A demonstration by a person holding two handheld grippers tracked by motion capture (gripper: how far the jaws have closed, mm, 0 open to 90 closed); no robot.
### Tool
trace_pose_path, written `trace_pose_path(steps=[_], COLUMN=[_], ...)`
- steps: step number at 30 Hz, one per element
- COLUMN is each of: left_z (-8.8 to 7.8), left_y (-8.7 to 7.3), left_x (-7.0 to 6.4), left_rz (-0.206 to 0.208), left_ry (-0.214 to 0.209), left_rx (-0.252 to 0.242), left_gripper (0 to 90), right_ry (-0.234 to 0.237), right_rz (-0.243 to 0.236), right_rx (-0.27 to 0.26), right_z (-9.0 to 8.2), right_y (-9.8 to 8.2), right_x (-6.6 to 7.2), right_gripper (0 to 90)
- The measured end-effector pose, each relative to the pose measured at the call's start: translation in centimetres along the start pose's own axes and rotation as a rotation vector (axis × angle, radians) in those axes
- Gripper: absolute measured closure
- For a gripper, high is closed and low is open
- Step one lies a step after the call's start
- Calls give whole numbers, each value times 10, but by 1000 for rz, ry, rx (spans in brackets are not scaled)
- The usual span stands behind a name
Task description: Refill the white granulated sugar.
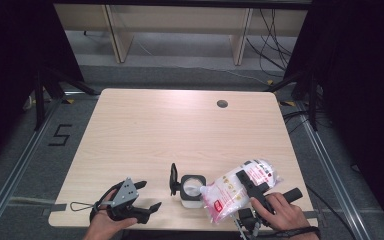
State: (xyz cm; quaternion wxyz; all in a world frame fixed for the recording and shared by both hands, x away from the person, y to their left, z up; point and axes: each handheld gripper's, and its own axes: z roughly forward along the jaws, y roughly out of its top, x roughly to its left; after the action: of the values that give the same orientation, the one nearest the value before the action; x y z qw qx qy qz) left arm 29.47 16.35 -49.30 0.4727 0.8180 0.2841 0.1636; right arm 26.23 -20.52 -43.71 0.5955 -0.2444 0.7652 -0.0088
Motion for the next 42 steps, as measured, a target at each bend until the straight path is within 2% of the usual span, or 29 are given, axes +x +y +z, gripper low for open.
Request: trace_pose_path(steps=[1, 2, 6, 9, 11, 12, 14, 15, 16, 20, 22, 24, 26, 27, 28, 30, 31, 32, 33, 35, 40, 42], left_z=[0, 0, 0, 1, 0, 0, 0, 0, 0, 0, 0, 0, 0, 1, 1, 0, 0, 0, 0, 0, 0, 0], left_y=[0, 0, 0, 0, 0, 0, 0, 0, 0, 0, -1, 0, 0, -1, -1, 0, 0, 0, 0, 0, 0, 0], left_x=[0, -2, 0, -1, 0, 0, 0, 0, 0, 0, -2, 0, -1, -2, -1, 0, 0, -1, -1, 0, 0, 0], left_rz=[2, -27, 2, -9, 3, 2, -3, 2, 2, 2, -28, 4, -10, -37, -18, 2, 2, -22, -23, 0, -3, -1], left_ry=[-2, 3, -1, -3, 0, -1, 0, 0, 1, 0, 4, 0, 1, -2, 1, 0, 1, 3, 2, 0, 0, -2], left_rx=[-5, -1, -3, -6, 0, -1, -1, -1, -2, -1, -1, 0, -2, -10, -4, -1, -1, -1, -1, -1, -1, 0], left_gripper=[158, 158, 158, 158, 159, 159, 158, 158, 158, 158, 158, 158, 159, 159, 159, 158, 158, 158, 158, 158, 158, 158], right_ry=[1, 5, 1, 6, 10, 12, 9, 13, -2, 1, 7, 8, 8, 12, 23, 13, 14, 14, 14, 14, 13, 14], right_rz=[-1, 9, -8, 8, 29, 14, 30, 25, -14, -7, 1, 3, 2, 21, 33, 16, 28, 23, 17, 19, 26, 10], right_rx=[0, 3, 0, 7, 24, 20, 25, 20, 3, 5, 5, 3, 3, 11, 24, 14, 18, 17, 13, 17, 17, 14], right_z=[0, 0, 0, 0, -1, -1, -1, -1, 0, 0, -1, 0, 0, -1, -2, -1, -1, -1, -1, -1, -1, -1], right_y=[0, 0, 0, 0, 0, 0, 0, 0, 0, 0, 0, 0, 0, 0, 0, -1, -1, -1, -1, -1, -1, -1], right_x=[0, 1, 0, 2, 3, 3, 3, 3, 0, 0, 1, 0, 0, 2, 2, 2, 2, 2, 2, 2, 2, 1], right_gripper=[453, 453, 454, 454, 454, 454, 454, 455, 455, 455, 455, 455, 456, 456, 456, 456, 456, 456, 456, 456, 457, 457])
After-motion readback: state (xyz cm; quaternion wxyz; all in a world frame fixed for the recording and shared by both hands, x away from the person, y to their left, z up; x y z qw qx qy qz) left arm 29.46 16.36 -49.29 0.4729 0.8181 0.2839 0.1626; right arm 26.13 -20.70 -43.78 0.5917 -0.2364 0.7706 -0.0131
